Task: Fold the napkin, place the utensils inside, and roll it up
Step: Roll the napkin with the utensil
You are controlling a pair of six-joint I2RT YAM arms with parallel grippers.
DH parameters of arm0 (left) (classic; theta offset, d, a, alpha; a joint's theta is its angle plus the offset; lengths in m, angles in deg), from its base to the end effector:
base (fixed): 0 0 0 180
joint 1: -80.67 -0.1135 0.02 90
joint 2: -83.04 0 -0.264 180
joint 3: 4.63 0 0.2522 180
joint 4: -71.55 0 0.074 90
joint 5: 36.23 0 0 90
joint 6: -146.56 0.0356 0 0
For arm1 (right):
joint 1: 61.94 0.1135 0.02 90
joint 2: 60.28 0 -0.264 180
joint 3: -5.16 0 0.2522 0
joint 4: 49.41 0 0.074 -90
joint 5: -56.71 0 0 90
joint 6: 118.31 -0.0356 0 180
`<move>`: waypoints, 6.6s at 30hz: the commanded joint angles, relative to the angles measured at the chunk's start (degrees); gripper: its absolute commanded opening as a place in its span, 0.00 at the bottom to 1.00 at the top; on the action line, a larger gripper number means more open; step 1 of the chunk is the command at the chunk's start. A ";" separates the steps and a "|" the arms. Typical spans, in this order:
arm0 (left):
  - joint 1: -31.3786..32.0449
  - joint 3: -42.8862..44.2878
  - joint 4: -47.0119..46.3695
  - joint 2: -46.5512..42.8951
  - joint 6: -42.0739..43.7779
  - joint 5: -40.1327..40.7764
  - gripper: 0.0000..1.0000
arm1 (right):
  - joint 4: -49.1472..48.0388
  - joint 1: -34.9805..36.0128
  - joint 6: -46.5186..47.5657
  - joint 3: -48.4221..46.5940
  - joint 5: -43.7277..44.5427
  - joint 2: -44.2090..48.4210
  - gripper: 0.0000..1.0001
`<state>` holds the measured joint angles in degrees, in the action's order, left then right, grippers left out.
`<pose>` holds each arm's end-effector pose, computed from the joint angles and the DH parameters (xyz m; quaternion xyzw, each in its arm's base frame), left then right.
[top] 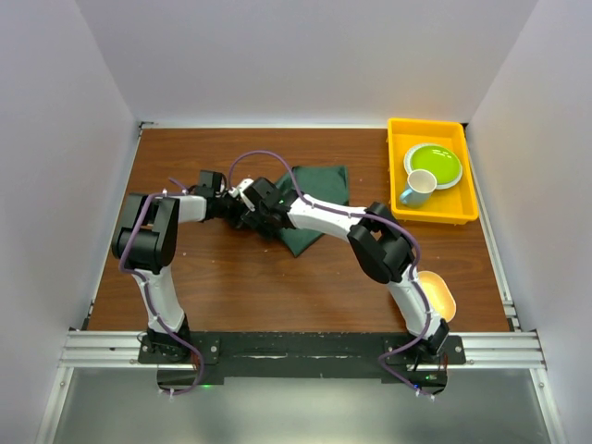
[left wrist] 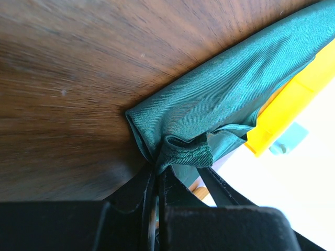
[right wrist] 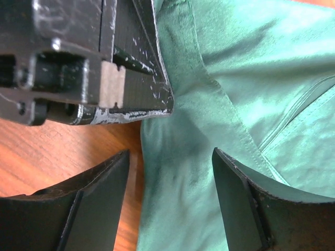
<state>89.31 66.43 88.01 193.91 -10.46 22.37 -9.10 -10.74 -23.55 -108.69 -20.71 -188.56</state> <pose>0.3588 -0.0733 0.1119 -0.3808 0.8426 -0.3758 0.0618 0.3134 0.3775 0.1691 -0.4151 0.8521 0.0227 0.3178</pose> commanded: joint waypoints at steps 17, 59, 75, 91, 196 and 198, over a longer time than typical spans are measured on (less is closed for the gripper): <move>-1.44 -0.35 0.11 -3.55 -0.74 -3.50 0.00 | -4.31 -2.16 -6.68 10.00 -5.99 -0.21 0.36; 2.87 1.24 3.98 -11.55 19.21 -1.91 0.34 | -26.91 -24.83 -41.06 17.84 -61.98 -7.50 0.00; 0.86 -0.69 8.81 -19.01 20.79 -0.42 0.38 | 5.61 -14.82 -21.63 4.74 -37.02 1.02 0.36; -6.97 -7.98 10.14 -24.56 23.61 -4.37 0.40 | 17.31 -2.44 -10.74 0.51 -12.67 9.37 0.76; 7.44 -11.33 -5.07 -2.94 -12.78 0.90 0.01 | 8.34 -10.24 -5.90 8.87 -33.59 9.46 0.00; 7.44 -11.42 -4.46 -3.55 -12.78 0.55 0.00 | 9.14 -10.07 -5.11 8.25 -32.80 9.64 0.00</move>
<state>96.79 54.91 81.02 188.91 -23.53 20.40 -2.96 -21.34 -31.40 -97.89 -55.93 -181.81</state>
